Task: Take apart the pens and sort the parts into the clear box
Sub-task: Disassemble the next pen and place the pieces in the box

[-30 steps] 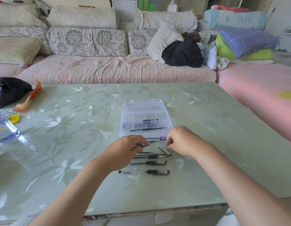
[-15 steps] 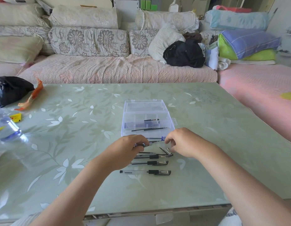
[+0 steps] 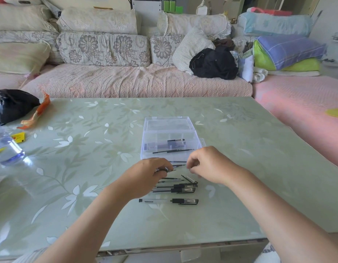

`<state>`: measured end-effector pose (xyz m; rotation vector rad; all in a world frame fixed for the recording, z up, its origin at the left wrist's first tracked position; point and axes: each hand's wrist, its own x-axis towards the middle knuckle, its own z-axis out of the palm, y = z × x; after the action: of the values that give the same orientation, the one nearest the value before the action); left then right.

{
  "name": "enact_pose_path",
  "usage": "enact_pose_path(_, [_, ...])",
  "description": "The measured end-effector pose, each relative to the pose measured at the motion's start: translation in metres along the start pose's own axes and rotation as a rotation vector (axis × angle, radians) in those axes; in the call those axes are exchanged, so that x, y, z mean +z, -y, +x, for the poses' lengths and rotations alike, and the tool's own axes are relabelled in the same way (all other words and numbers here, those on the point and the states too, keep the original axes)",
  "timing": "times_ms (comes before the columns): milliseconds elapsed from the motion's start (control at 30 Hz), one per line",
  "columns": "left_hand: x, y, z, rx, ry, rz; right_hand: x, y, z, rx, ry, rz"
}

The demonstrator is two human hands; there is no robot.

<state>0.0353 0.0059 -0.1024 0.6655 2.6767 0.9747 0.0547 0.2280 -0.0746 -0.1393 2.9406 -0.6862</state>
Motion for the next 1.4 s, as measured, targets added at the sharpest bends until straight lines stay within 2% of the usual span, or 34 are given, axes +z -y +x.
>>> enact_pose_path(100, [0.0, -0.001, 0.0, 0.016, -0.016, -0.009, 0.0, 0.004, 0.001, -0.002, -0.045, 0.119])
enact_pose_path(233, [0.0, -0.001, 0.0, 0.015, -0.057, 0.0, 0.003, 0.007, 0.001, -0.071, -0.07, 0.169])
enact_pose_path(433, [-0.002, -0.004, -0.001, 0.022, -0.098, 0.003, 0.006, 0.008, 0.002, -0.058, -0.146, 0.268])
enact_pose_path(767, [-0.001, -0.004, -0.001, 0.059, -0.104, -0.017, 0.01, 0.019, -0.002, -0.131, -0.119, 0.325])
enact_pose_path(1100, [-0.003, -0.008, -0.001, 0.006, -0.103, -0.117, 0.015, 0.022, -0.004, -0.152, -0.13, 0.39])
enact_pose_path(1400, [-0.009, -0.008, -0.004, 0.025, -0.09, -0.009, 0.022, 0.019, 0.002, -0.117, -0.117, 0.396])
